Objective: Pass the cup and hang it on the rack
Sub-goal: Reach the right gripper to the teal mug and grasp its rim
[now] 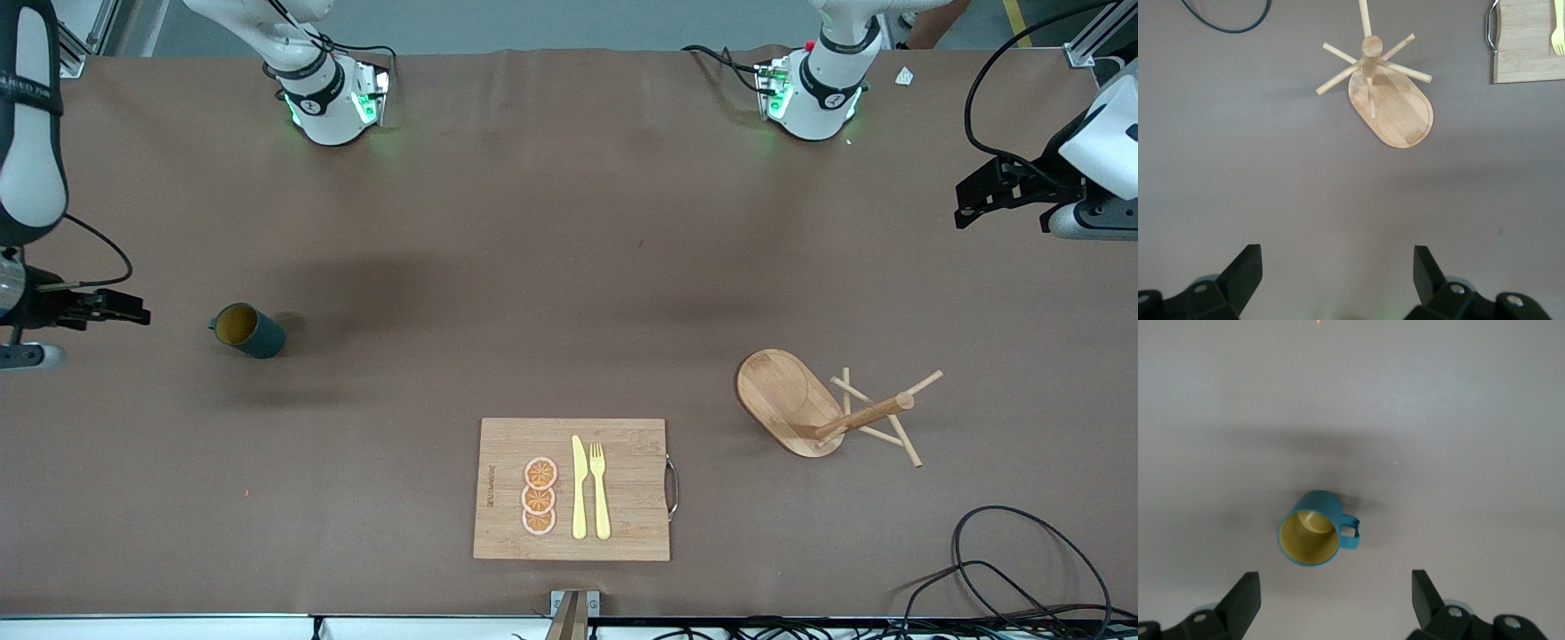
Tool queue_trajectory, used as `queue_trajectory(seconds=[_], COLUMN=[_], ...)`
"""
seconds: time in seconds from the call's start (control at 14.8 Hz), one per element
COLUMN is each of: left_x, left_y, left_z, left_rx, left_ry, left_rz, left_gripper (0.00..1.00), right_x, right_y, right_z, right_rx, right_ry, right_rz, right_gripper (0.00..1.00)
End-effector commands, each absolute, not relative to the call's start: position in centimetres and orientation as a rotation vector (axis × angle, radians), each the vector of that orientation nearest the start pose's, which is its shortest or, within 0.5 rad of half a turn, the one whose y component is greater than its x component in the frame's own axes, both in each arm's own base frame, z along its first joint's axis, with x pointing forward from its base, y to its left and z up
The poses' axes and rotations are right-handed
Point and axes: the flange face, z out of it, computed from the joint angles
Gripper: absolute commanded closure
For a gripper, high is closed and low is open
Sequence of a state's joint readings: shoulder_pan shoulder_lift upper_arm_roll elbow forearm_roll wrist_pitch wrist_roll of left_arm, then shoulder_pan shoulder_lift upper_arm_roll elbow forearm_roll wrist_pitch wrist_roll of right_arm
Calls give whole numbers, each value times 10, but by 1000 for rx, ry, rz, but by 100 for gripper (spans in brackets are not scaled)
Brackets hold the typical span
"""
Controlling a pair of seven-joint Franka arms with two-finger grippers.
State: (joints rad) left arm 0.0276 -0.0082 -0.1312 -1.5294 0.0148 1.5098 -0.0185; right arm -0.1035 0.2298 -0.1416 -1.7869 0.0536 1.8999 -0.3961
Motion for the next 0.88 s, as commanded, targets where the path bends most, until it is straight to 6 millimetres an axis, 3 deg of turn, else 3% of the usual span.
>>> queue_trajectory(seconds=[0.0, 0.2, 0.61, 0.68, 0.75, 0.81], left_x=[544, 543, 542, 542, 542, 542], left_y=[-55, -53, -55, -55, -55, -54], left_z=[648, 650, 654, 653, 654, 654], left_rx=[-3118, -3120, -3122, -3120, -3120, -3120], left_ry=[161, 159, 144, 144, 144, 146], left_rz=[18, 11, -1, 1, -1, -1], left_gripper=[0, 0, 0, 0, 0, 0], right_x=[561, 541, 538, 537, 538, 538], right_y=[-149, -141, -132, -131, -129, -125], right_z=[359, 307, 237, 231, 230, 230], right_rx=[-3016, -3022, -3031, -3022, -3012, -3008], right_ry=[-345, -405, -422, -406, -386, -391], right_rz=[89, 24, 80, 90, 83, 89], right_gripper=[0, 2, 14, 20, 34, 60])
